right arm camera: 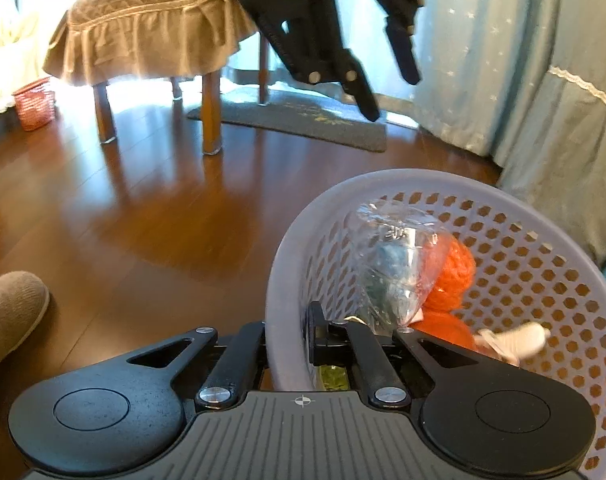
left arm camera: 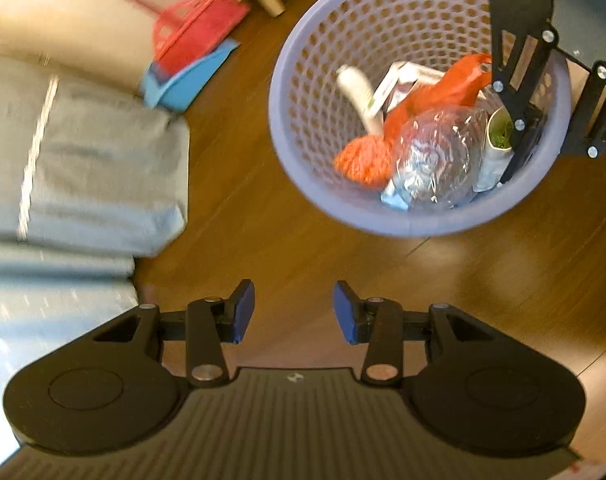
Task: Collect trash
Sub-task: 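Open the left tool to drop the toothbrush into the wastebasket, then lower the wastebasket to the floor with the right tool and release it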
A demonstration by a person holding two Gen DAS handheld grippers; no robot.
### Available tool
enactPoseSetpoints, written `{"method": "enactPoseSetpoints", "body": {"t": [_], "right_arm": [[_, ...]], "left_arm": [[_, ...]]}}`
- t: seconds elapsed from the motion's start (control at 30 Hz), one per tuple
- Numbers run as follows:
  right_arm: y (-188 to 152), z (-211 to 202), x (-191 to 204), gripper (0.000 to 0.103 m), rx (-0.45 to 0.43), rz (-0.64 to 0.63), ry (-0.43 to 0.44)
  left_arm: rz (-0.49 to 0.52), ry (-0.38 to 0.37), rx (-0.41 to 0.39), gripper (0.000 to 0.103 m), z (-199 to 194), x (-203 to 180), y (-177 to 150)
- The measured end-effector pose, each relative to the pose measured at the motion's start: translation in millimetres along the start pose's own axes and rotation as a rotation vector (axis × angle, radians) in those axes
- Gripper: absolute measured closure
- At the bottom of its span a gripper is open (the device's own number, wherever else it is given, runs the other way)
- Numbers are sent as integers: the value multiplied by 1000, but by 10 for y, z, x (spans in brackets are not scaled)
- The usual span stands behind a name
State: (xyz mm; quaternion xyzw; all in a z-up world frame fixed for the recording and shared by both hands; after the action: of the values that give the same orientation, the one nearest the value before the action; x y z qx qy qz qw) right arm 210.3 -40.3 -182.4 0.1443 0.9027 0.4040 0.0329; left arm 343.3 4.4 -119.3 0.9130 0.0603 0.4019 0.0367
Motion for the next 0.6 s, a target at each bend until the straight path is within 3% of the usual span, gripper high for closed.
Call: {"method": "enactPoseSetpoints", "body": {"t": [0.23,0.47,0.53,0.6], "right_arm": [[7,-6,-21,101,0,10,8],[-18,-39,12,99,23,20,-36],[-24,-63,23,89,24,22,-48],[-21,-88,51,61,23,21,-49]], "left_arm": [[-178,-64,60,65,140,-249,-306],[-333,-119,67,64,134,-548,-352],[-379,-128,58,64,104,-586,-335],[-407,-143,50,64,79,-627,-317]]}}
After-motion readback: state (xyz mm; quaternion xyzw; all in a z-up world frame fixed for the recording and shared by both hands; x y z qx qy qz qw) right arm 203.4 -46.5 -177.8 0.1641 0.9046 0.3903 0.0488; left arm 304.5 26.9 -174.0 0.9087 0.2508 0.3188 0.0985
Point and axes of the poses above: each gripper's, at about its wrist camera, not at the fingertips, and z roughly the way its jaws point, x to its left, y to its top, the point moved 10 cm from there along z, roughly the way its jaws point, and after that the axes turned 12 degrees about y, right-handed, at the moved point
